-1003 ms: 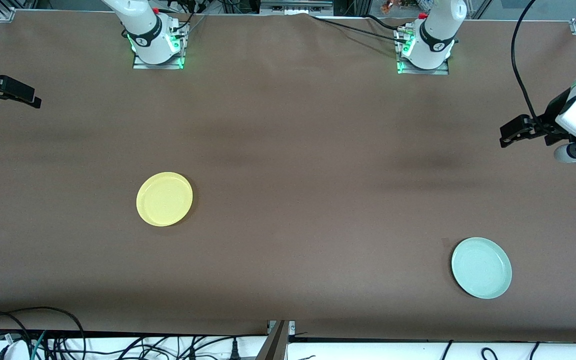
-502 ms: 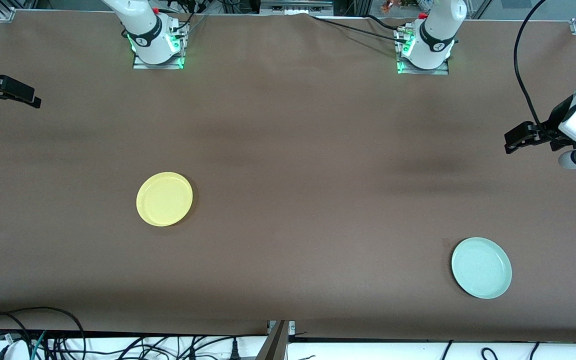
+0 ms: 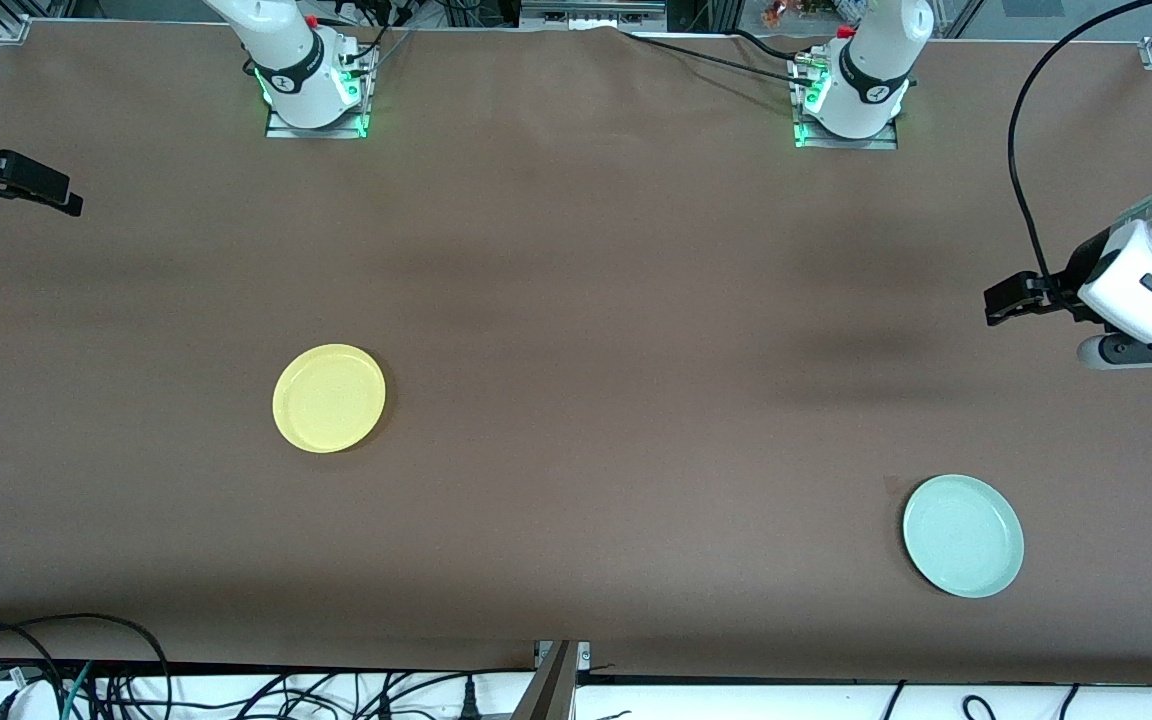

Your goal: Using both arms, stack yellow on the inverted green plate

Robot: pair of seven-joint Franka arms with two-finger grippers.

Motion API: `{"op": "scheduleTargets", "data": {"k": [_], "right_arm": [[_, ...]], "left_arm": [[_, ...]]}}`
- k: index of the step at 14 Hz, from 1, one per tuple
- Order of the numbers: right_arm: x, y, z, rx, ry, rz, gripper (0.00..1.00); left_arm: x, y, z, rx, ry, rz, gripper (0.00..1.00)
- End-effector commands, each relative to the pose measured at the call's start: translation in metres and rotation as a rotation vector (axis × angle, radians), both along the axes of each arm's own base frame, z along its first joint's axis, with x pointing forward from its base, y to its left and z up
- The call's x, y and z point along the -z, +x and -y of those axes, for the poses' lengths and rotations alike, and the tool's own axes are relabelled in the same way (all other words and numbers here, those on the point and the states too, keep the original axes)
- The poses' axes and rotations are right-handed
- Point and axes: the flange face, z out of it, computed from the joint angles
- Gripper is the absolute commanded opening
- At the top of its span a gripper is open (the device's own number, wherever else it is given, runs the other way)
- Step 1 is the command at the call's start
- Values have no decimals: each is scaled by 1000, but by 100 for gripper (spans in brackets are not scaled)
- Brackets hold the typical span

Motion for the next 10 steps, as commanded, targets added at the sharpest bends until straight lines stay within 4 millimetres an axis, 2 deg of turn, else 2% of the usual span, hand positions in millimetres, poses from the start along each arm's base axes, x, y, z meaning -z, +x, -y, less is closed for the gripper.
{"op": "scheduleTargets", "data": {"k": [1,7,8,10], "right_arm": [[-8,-4,-1,1,-3,0,100],[-8,-5,3,10,-2,-3,100],[-8,-5,4,10,-2,-3,100],[-8,-5,3,10,-3,-1,100]], "left_arm": [[0,1,4,5,-5,7,100],[-8,0,6,10,-45,16,100],[-12,-2,6,9,-53,12,100],[-32,-13,7,9,-51,33,100]]}}
